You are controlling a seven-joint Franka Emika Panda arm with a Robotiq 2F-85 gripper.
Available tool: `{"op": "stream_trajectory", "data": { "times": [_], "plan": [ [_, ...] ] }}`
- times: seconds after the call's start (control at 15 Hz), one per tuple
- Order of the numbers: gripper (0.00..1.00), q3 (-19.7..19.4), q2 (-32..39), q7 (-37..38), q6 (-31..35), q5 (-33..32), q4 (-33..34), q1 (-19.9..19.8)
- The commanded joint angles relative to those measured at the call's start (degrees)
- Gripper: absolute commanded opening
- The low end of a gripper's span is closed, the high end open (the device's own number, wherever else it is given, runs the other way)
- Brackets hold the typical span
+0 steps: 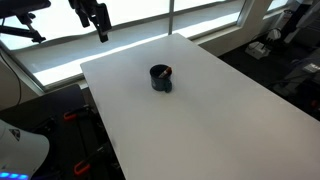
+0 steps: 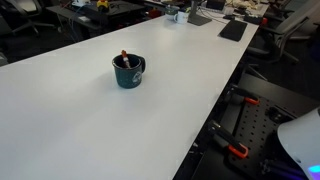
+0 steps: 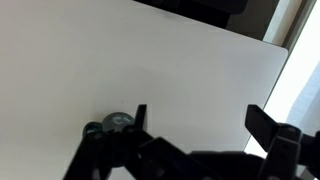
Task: Put the marker on the table
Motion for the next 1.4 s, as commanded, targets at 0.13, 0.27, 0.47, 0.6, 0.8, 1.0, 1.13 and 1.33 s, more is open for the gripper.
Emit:
{"op": "stream_trajectory", "data": {
  "times": [0.13,0.27,0.47,0.6,0.8,1.0,1.13,1.33],
  "plan": [
    [1.00,-0.6,4.2,1.1,3.3,-2.5,5.1,-4.6],
    [1.00,-0.8,6.6,1.6,5.0,-4.4,8.4,-6.8],
    [1.00,-1.7,11.5,-0.8,10.6,-6.1,13.1,-8.0],
    [1.00,-3.0,15.2,-3.5,13.3,-4.2,15.5,-6.8],
    [1.00,-2.4,14.0,-2.2,12.7,-5.1,14.2,-7.6],
    [1.00,-2.0,15.8,-1.0,13.2,-5.7,15.0,-7.8],
    [1.00,-2.4,20.1,0.6,17.9,-5.6,15.9,-8.8],
    [1.00,-3.2,28.2,0.4,23.3,-4.8,18.0,-9.6]
  ]
}}
